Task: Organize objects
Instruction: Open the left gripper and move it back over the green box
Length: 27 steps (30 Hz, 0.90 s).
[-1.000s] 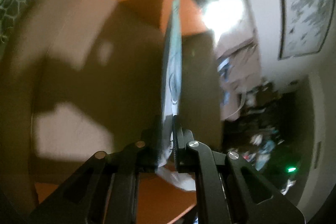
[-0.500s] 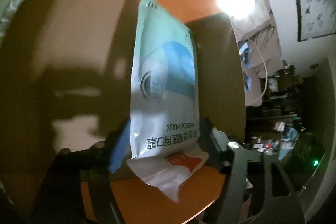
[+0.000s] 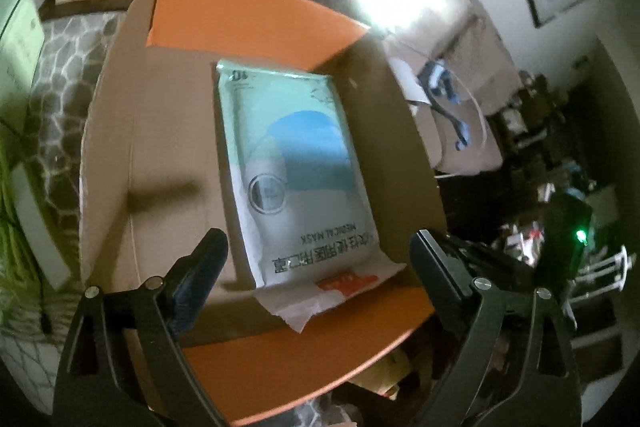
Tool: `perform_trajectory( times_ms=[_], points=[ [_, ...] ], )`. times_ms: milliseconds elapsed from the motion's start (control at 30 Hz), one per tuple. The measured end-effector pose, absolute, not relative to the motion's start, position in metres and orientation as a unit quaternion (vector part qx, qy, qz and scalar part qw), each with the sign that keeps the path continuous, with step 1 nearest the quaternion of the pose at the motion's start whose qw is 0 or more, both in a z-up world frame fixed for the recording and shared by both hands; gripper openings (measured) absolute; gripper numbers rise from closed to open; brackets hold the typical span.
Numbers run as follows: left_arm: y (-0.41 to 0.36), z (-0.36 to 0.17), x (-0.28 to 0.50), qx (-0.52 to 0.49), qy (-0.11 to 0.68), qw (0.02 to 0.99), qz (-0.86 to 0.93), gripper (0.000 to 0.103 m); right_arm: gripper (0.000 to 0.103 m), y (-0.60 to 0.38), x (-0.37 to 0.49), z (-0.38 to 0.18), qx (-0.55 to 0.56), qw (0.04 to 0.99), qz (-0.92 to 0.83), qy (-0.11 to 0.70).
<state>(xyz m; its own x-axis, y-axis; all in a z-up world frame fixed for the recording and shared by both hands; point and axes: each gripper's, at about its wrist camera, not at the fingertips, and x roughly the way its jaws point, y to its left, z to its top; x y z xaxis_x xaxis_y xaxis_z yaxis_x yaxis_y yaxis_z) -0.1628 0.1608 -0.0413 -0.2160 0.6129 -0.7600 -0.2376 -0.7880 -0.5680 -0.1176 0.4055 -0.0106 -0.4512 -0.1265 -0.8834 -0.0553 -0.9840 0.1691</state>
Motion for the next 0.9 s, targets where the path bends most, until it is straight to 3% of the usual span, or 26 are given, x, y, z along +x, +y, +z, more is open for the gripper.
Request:
perform_trajectory(
  times_ms=[100,333,633,900],
  points=[
    [0.158,-0.027,-0.163,-0.552,-0.145,0.267,0.777,0.100,0.010,0.406,-0.117,-0.010,0.524,0.021,-0.847,-0.087],
    [0.120,-0.008,-0.174,-0.530,-0.130,0.226,0.807,0.100,0.010,0.405,-0.116,-0.011,0.523,0.022,-0.847,-0.088],
    [0.031,0.001,-0.199,-0.517,-0.172,0.178,0.820,0.100,0.010,0.407,-0.116,-0.011,0.523,0.023,-0.847,-0.091],
    [-0.029,0.002,-0.225,-0.510,-0.149,0.078,0.844,0.100,0.010,0.406,-0.116,-0.011,0.523,0.023,-0.847,-0.090]
  ],
)
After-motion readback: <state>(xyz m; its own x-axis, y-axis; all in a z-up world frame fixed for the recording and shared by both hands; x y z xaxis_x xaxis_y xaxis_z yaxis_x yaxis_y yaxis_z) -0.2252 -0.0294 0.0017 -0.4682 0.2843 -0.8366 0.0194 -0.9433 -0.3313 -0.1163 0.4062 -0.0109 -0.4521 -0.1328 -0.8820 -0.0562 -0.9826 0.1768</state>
